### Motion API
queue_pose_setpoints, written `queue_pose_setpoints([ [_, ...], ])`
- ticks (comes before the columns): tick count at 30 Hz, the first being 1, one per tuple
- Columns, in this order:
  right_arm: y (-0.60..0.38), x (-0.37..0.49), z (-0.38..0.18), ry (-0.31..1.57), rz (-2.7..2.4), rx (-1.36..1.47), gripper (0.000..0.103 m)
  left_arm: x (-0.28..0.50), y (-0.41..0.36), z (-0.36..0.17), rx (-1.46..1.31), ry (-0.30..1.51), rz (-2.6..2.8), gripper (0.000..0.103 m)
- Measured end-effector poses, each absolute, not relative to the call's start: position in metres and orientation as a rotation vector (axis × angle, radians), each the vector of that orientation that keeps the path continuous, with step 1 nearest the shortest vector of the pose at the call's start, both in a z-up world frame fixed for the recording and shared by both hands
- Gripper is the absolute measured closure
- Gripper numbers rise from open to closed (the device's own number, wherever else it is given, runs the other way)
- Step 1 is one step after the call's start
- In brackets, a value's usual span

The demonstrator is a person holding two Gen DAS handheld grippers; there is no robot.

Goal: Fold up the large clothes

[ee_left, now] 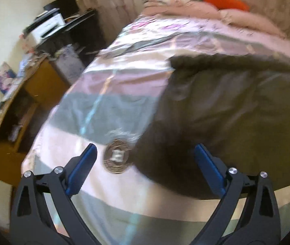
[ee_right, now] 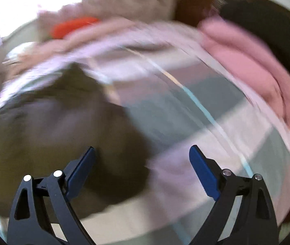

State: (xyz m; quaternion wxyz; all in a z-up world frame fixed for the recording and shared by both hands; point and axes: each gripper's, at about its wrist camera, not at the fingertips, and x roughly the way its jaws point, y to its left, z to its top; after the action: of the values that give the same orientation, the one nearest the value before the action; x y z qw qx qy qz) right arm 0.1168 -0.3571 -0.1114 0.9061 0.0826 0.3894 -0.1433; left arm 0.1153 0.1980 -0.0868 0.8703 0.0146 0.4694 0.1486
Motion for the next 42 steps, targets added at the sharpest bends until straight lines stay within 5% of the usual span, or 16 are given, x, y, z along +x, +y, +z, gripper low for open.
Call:
queue_pose_setpoints([
  [12, -0.235, 0.181, -0.122, 0.927, 0.067, 0.192, 0.009, 0.168, 0.096, -0.096, -0.118, 1.103, 0.042, 0.005],
  [22, -0.367, 0.179, -0.129, 0.933, -0.400, 0.347, 0.009, 0.193, 0.174, -0.118, -0.158, 1.098, 0.298, 0.002],
  [27, -0.329, 0.194, -0.105, 0.844, -0.198, 0.437, 0.009, 0.199, 0.159, -0.080, -0.223, 0.972, 0.235, 0.002],
  [32, -0.293, 0.220, -0.123, 0.977, -0.144, 0.275, 0.009, 0.218, 0.142, -0.112, -0.150, 1.083, 0.235, 0.002],
  [42, -0.439, 0.154, -0.112, 0.958, -0.393, 0.651, 0.009, 0.208, 0.184, -0.105, -0.297, 1.069, 0.257, 0.002],
])
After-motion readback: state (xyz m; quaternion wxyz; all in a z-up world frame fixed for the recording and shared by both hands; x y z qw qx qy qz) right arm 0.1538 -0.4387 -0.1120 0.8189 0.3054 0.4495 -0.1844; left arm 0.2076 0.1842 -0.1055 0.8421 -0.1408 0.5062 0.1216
